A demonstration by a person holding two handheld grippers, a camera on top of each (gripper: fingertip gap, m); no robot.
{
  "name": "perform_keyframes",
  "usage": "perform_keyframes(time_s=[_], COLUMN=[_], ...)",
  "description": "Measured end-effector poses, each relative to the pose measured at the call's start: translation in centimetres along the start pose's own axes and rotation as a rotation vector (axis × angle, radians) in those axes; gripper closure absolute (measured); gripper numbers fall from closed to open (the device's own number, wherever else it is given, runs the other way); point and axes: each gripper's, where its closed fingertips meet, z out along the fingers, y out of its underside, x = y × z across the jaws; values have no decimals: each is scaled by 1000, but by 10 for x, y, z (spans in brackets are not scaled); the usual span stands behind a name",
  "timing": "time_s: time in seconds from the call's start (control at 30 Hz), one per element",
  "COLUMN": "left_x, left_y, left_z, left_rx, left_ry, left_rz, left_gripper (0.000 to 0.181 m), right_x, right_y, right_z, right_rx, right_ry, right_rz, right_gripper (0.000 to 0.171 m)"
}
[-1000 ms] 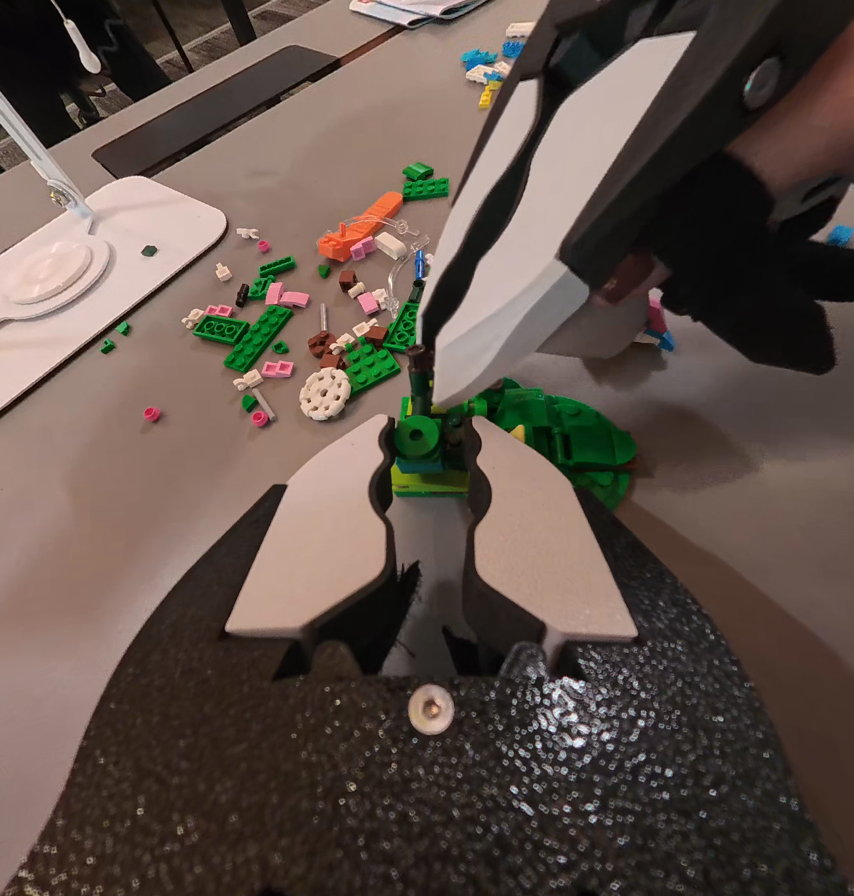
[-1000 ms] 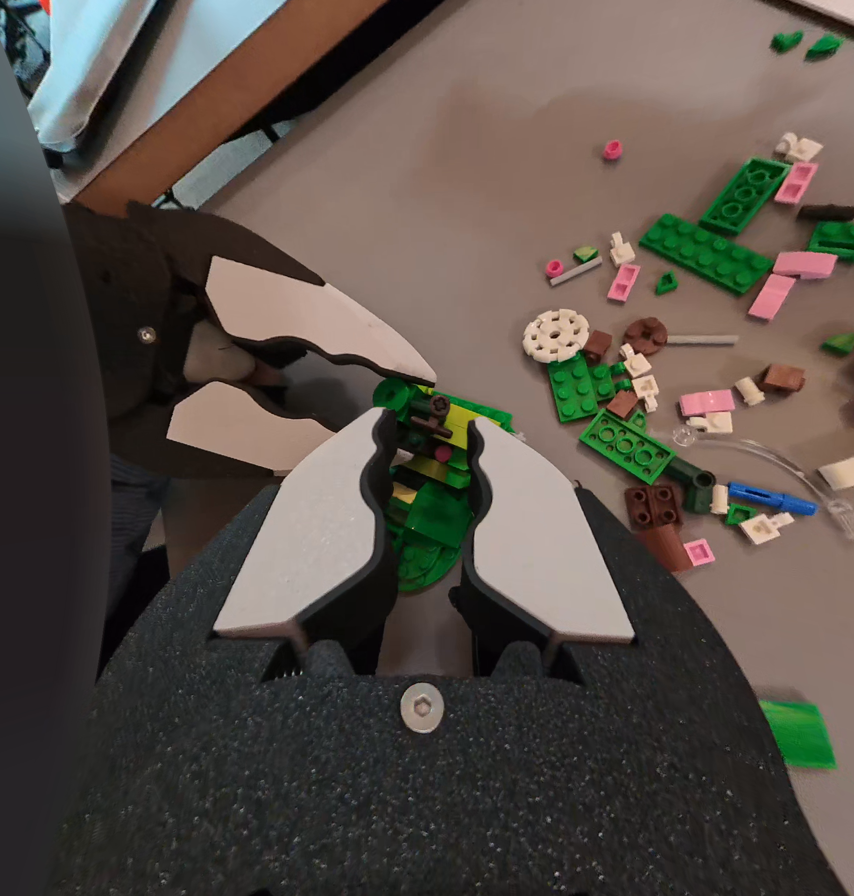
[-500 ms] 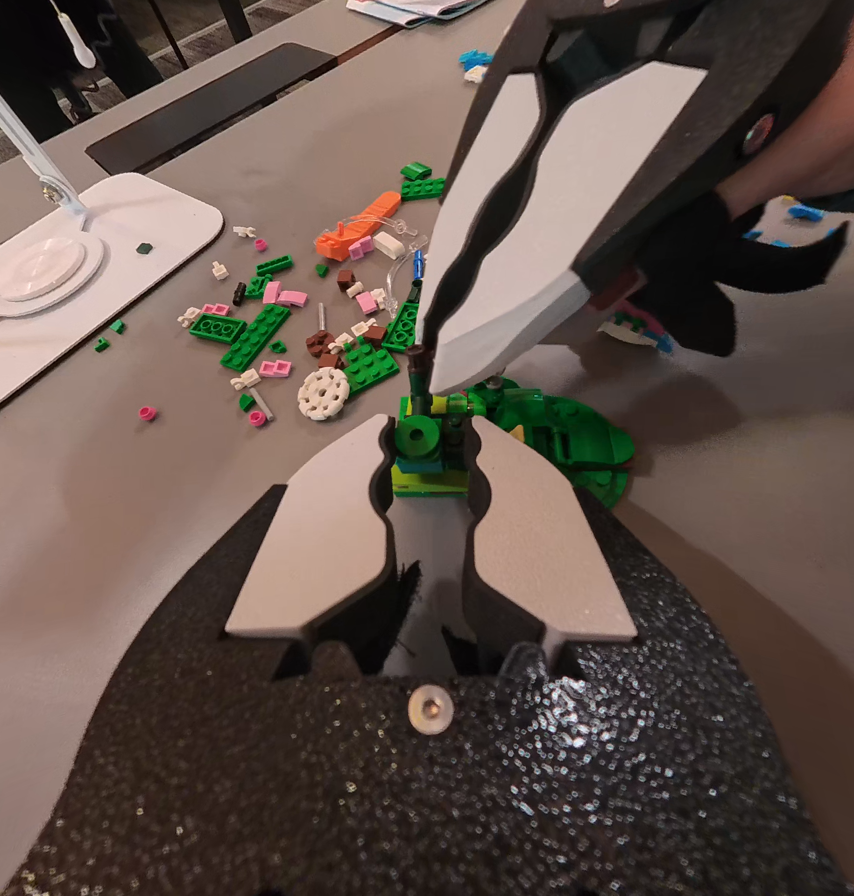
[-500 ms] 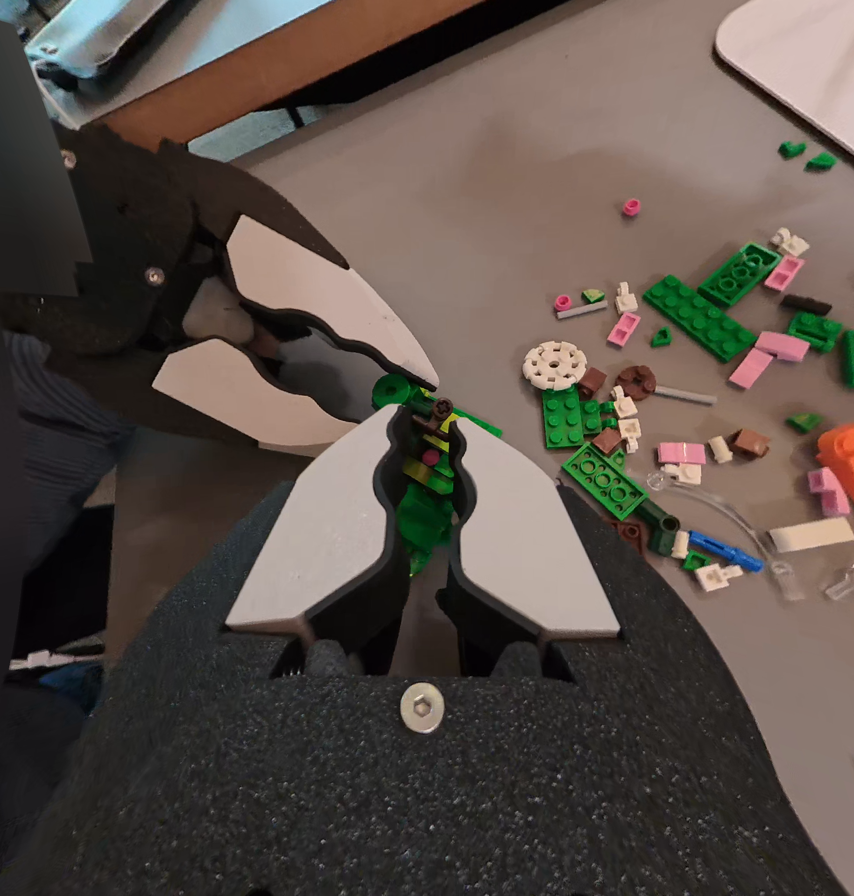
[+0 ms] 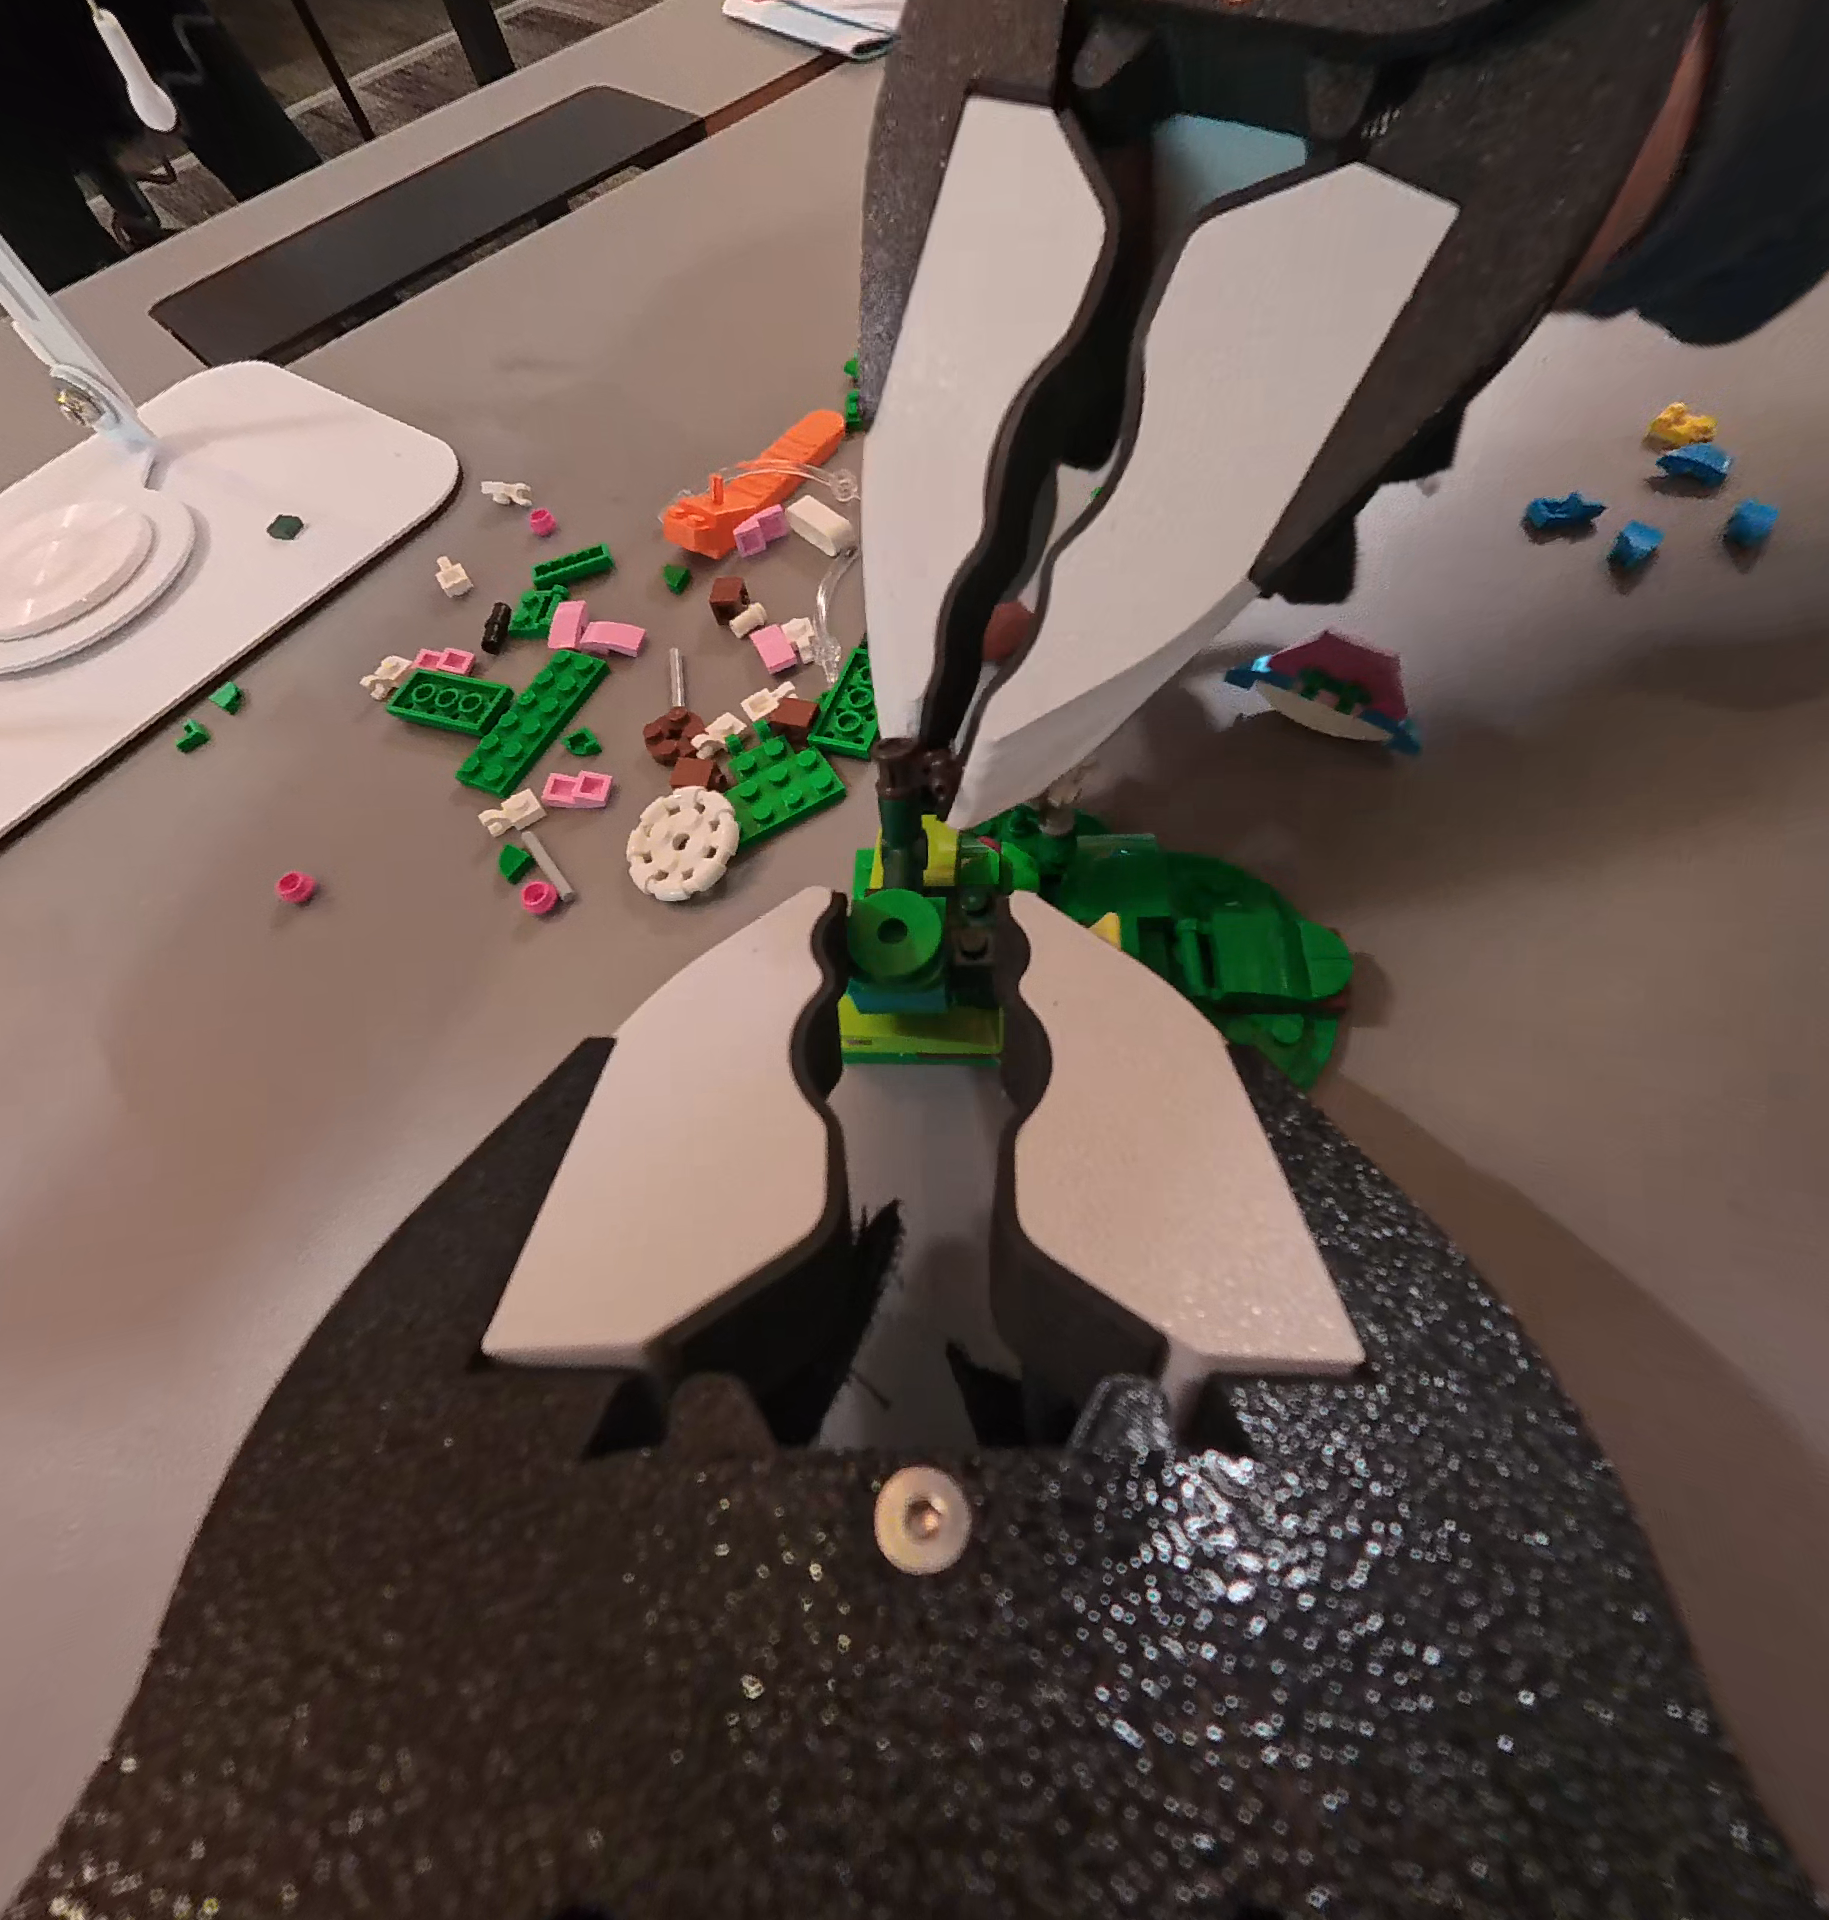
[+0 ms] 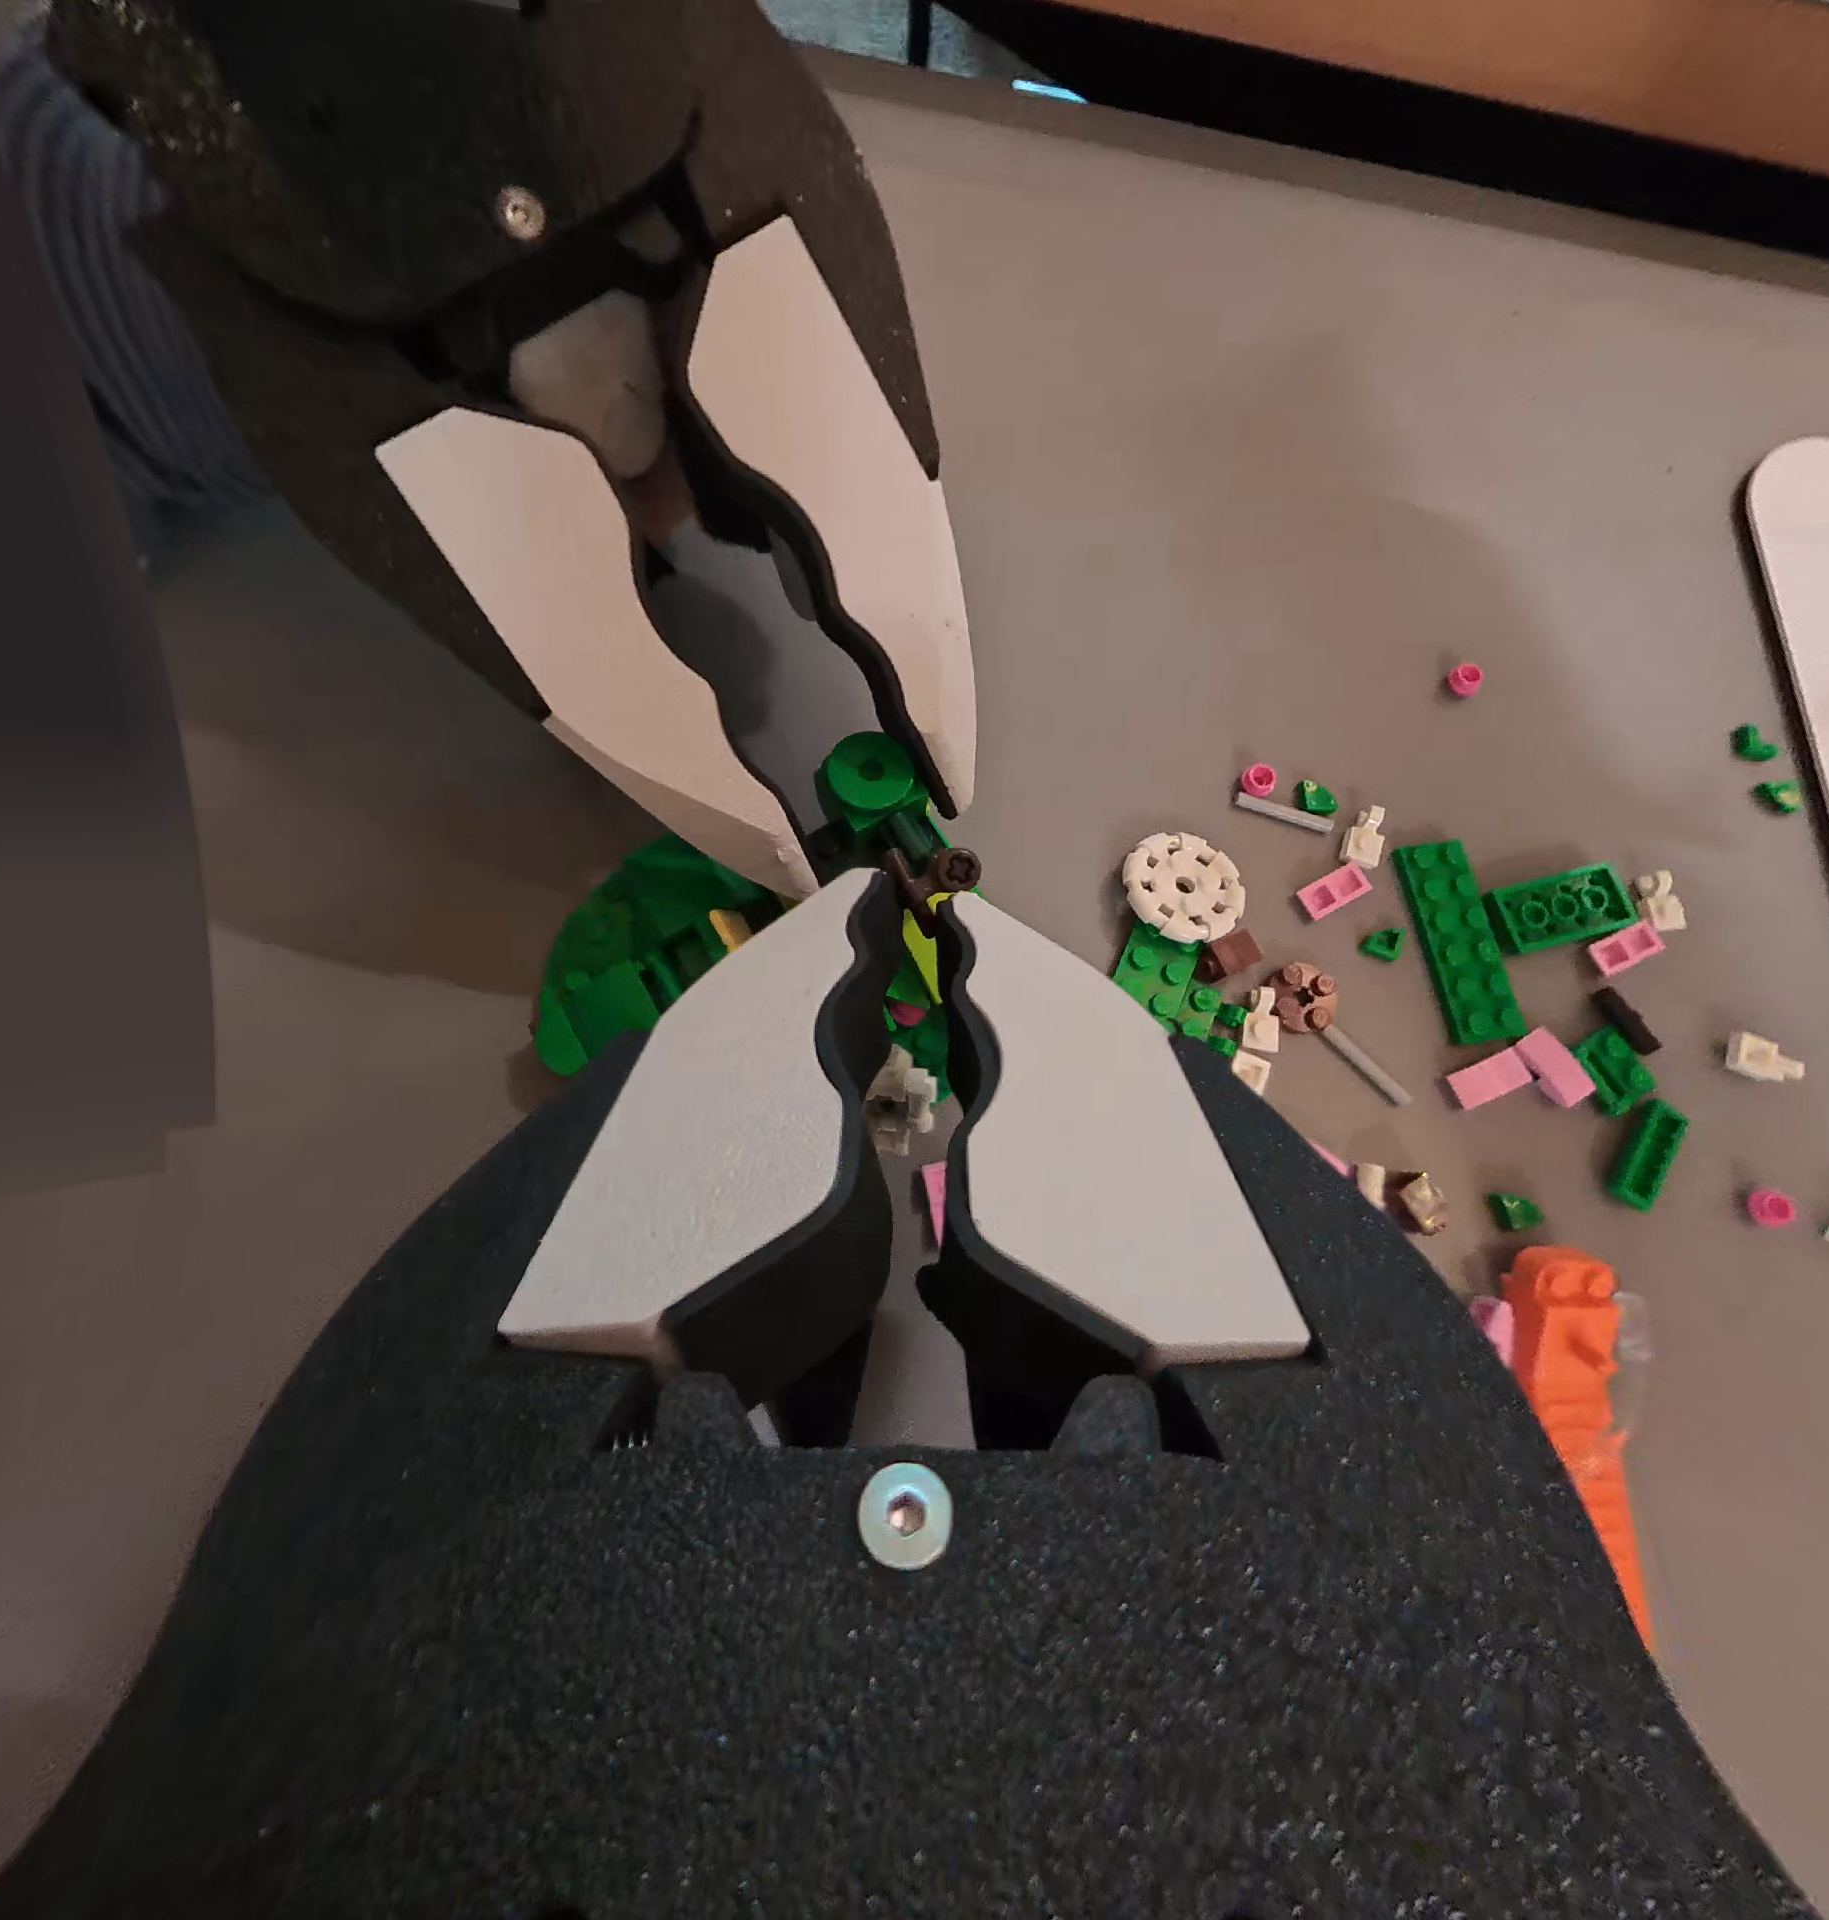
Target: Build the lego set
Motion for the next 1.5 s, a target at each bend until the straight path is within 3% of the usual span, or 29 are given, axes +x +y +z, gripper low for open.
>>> perform_keyframes(time_s=[0.33,0.93,1.03,1.17,1.3,1.5], left_x=[1,2,2,2,2,3], left_y=[0,0,0,-1,-1,-1], left_z=[0,0,0,0,0,0], left_rx=[1,1,1,1,1,2], left_ry=[11,19,19,21,22,32], left_rz=[4,6,5,2,1,-6], left_gripper=[155,155,155,155,155,155], right_x=[0,-3,1,-4,-3,7], right_y=[2,3,0,-2,-2,1], right_z=[-2,-3,-9,-7,-10,-45], right_rx=[-88,-98,-74,-51,-57,47], right_ry=[-1,1,-13,-35,-7,160], right_rz=[-212,-32,35,23,22,109], right_gripper=[167,165,156,162,160,154])
